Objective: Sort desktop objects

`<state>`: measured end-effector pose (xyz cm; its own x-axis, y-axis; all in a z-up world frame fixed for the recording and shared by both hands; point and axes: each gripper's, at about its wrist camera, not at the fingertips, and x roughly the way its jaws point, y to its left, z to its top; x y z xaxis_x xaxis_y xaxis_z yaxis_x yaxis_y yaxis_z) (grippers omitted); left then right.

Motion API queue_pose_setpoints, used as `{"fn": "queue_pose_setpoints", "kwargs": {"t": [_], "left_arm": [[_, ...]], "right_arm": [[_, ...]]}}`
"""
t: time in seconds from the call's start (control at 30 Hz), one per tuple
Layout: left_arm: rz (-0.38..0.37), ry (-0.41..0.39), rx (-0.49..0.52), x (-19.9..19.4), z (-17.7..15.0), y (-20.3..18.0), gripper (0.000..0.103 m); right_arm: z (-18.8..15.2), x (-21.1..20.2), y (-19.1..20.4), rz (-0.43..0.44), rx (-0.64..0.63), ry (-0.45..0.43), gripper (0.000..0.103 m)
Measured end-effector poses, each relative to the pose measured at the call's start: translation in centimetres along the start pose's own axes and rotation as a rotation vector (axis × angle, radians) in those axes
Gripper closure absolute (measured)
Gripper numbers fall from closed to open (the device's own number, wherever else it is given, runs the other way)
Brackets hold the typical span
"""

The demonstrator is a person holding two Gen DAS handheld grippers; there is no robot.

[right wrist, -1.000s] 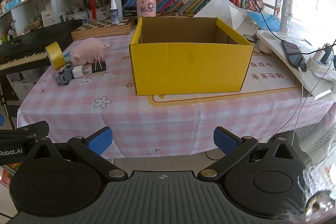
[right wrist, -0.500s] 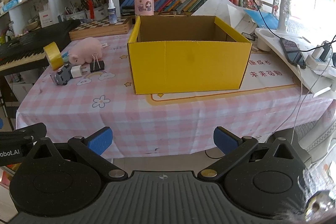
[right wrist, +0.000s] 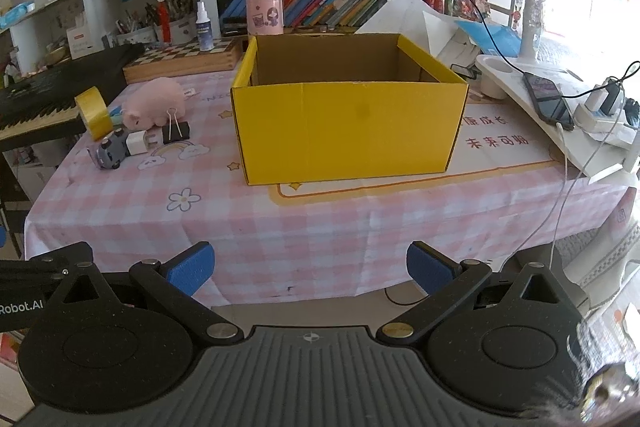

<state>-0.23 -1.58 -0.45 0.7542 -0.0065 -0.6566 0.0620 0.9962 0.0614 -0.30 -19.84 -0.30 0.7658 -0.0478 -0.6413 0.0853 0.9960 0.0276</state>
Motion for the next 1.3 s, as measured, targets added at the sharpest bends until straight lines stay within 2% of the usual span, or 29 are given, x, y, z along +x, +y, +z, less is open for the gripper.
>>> {"fn": "queue_pose_setpoints", "kwargs": {"t": [0.73,1.3], "left_arm": [[0.006,0.005,-0.007,0.35,0.12,0.32,0.000],[-0.026,-0.006,-0.007,0.10,0.22,0.42,0.000]], "right_arm": [[0.17,0.34,0.25,-0.008,-0.011,0.009,0.000],[0.22,0.27,0.35,-0.002,-0.018,-0.003,0.000]]}}
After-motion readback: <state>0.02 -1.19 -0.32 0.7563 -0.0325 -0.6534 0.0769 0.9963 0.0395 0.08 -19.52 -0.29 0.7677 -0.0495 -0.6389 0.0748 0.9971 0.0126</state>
